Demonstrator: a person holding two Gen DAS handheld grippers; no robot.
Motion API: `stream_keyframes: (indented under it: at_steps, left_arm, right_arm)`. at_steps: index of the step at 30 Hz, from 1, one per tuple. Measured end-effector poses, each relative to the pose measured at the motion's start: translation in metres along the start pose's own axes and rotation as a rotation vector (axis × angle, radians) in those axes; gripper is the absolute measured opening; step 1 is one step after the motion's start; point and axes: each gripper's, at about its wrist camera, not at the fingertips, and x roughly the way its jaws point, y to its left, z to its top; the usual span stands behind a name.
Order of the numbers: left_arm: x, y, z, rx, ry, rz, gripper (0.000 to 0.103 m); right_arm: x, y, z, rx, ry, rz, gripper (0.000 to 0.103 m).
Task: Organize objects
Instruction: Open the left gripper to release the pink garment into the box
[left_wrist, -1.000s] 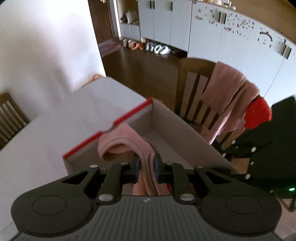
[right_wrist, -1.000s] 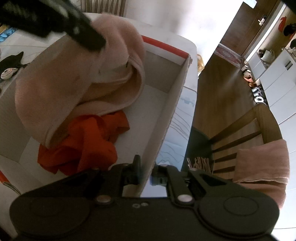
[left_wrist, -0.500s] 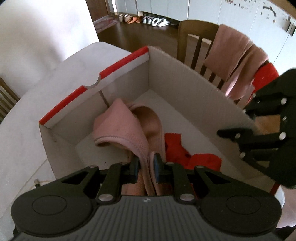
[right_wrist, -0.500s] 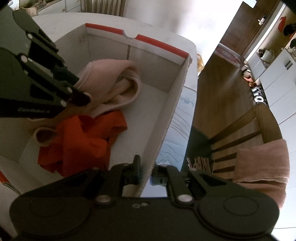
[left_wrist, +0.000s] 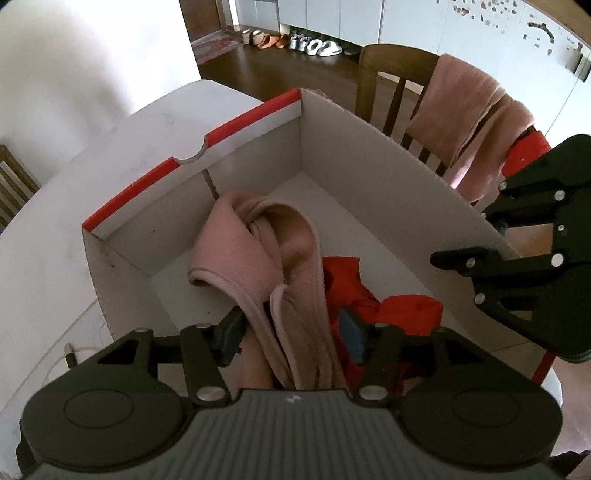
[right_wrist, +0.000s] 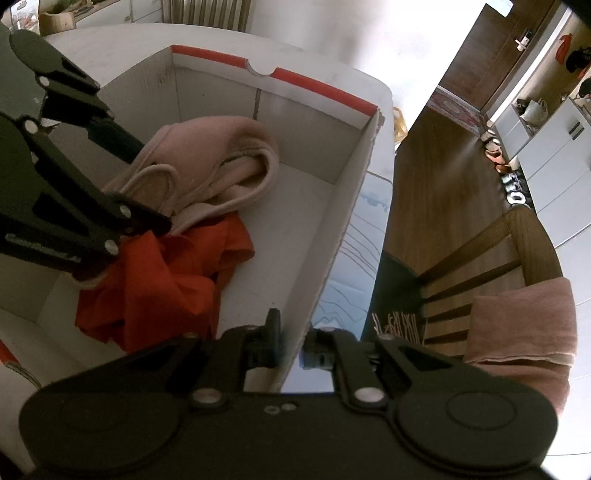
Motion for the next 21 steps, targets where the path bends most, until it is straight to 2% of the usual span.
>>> stream_keyframes:
  at_steps: [4,11,14,21]
  left_arm:
    - [-0.010,0.002,-0.003,-0.020,-0.020,-0.016,0.061]
    - [-0.037,0.003,-0.009,-0.037,-0.062,-0.033,0.063]
    - [-0.053,0.005,-0.013,-0.044,-0.090,-0.037,0.068]
    - [-0.089,0.014,-0.021,-0.091,-0.159,-0.049,0.069]
  right_arm:
    - [0.000,-0.001,-0.001,-0.002,0.000,-0.001,0.009]
    - [0.000,-0.001,-0.003,-0.012,0.003,-0.003,0.009]
    - [-0.001,0.001,-0.004,-0.015,0.005,-0.003,0.009]
    - [-0.002,0.004,-0.004,-0.022,0.008,-0.007,0.009]
